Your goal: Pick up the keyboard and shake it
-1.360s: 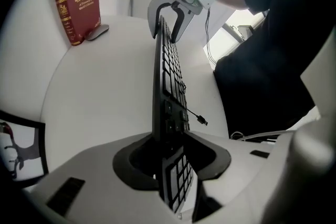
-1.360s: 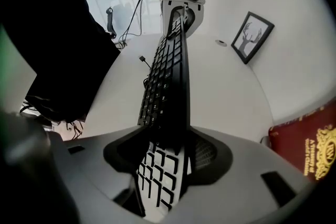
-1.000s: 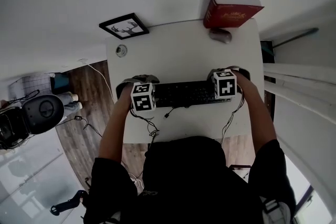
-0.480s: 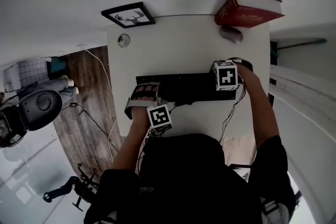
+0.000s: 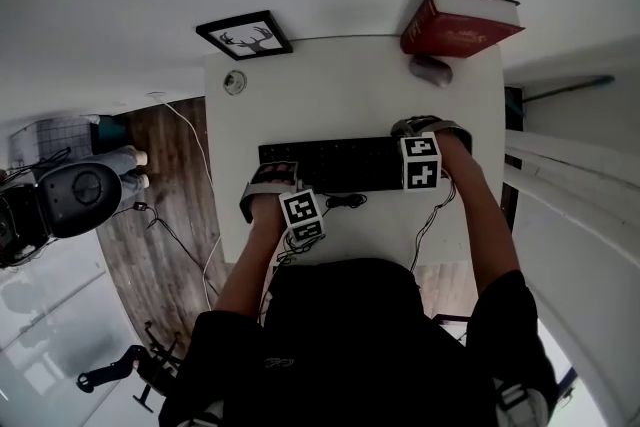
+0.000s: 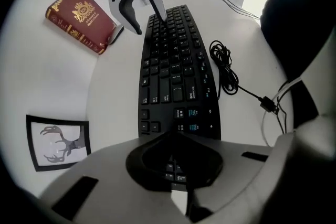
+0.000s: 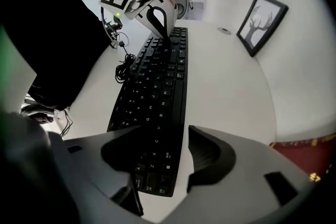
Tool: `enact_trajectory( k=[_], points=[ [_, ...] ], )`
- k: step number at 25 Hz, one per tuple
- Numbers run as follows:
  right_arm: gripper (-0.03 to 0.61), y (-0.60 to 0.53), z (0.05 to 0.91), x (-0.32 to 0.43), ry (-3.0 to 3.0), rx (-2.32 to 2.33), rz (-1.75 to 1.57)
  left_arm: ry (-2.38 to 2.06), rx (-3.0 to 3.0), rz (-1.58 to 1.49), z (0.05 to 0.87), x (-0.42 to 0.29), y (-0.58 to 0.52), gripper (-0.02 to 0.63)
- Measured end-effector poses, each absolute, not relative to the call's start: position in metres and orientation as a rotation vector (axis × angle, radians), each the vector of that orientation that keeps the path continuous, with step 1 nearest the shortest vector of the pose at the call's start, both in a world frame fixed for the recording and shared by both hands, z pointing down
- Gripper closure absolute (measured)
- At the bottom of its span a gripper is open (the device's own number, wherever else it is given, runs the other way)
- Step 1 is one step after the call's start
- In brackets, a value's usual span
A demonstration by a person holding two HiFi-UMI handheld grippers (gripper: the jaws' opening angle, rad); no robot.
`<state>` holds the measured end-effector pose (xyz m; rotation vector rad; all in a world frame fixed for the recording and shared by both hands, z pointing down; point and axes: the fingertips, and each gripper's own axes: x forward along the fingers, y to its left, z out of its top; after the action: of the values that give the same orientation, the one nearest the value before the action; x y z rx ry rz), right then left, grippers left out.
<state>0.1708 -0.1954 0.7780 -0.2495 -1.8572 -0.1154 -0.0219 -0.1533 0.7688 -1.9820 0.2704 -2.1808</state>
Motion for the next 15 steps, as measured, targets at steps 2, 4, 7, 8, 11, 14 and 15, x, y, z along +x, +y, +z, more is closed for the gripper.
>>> enact_trajectory(
  k=[2,4,7,8,11,14,15],
  points=[
    [0.363,-0.200,0.774,0.172,-1.871,-0.090,-0.234,0.265,-1.970,-2.196,0.769,-0.022,-0.152,0.612],
    [0.486,-0.205,0.763,0.175,-1.879,0.103,-0.344,0.274,-1.951,-2.197,0.768,-0.021,-0.152,0.612],
    [0.537,-0.199,0.751,0.175,-1.917,0.330,-0.317,0.348,-1.936,-2.184,0.768,-0.021,-0.159,0.612],
    [0.545,-0.193,0.754,0.174,-1.925,0.366,-0.287,0.383,-1.936,-2.178,0.768,-0.022,-0.162,0.612],
    [0.551,-0.169,0.781,0.173,-1.884,0.386,-0.258,0.453,-1.935,-2.164,0.769,-0.025,-0.159,0.612],
    [0.555,-0.166,0.785,0.175,-1.878,0.474,-0.278,0.490,-1.924,-2.145,0.770,-0.024,-0.161,0.612],
    [0.555,-0.167,0.782,0.176,-1.882,0.505,-0.274,0.520,-1.916,-2.123,0.768,-0.023,-0.165,0.612]
  ],
)
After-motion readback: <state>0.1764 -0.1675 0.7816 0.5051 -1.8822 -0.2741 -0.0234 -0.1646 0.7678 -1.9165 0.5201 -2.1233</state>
